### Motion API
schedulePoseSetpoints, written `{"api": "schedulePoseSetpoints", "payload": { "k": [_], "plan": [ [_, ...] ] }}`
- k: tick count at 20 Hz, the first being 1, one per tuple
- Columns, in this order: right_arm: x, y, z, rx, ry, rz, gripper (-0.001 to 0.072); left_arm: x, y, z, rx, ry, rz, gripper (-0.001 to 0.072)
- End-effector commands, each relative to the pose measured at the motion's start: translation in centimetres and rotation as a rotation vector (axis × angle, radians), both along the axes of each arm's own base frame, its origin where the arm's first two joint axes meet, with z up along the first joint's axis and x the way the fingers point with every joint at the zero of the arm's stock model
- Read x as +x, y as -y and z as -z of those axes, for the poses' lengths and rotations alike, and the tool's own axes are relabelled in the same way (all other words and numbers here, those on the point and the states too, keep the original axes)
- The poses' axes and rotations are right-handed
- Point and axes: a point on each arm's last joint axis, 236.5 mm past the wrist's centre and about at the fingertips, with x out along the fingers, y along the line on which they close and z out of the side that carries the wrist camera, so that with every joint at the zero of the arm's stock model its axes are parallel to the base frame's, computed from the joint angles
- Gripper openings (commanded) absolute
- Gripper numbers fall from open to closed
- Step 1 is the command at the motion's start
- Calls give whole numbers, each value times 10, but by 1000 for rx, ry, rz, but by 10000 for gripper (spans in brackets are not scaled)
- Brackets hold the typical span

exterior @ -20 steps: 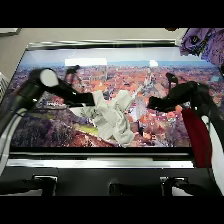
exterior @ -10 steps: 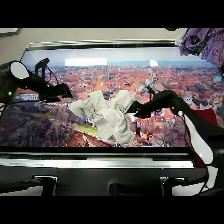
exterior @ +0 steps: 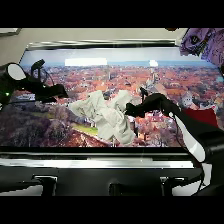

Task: Fold the clothes and pants, and hang the long-sleeved shirts on hangers.

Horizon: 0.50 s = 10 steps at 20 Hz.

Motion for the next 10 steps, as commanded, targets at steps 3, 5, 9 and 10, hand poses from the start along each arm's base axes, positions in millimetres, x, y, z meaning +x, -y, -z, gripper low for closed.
{"api": "schedulePoseSetpoints", "payload": {
  "k": [3, 5, 9, 10],
  "plan": [
    [-8, 21, -24, -86, 31, -39, 33, 37, -29, 41, -250, 104, -183, 671],
    [-18, 25, -31, -113, 25, -77, 33, 31, -17, 74, -346, 52, -176, 671],
    [-31, 29, -35, -132, -3, -111, 33, 29, 7, 122, -411, -25, -146, 672],
    [-33, 29, -36, -134, -10, -119, 33, 27, 12, 132, -411, -47, -142, 672]
  ]
}}
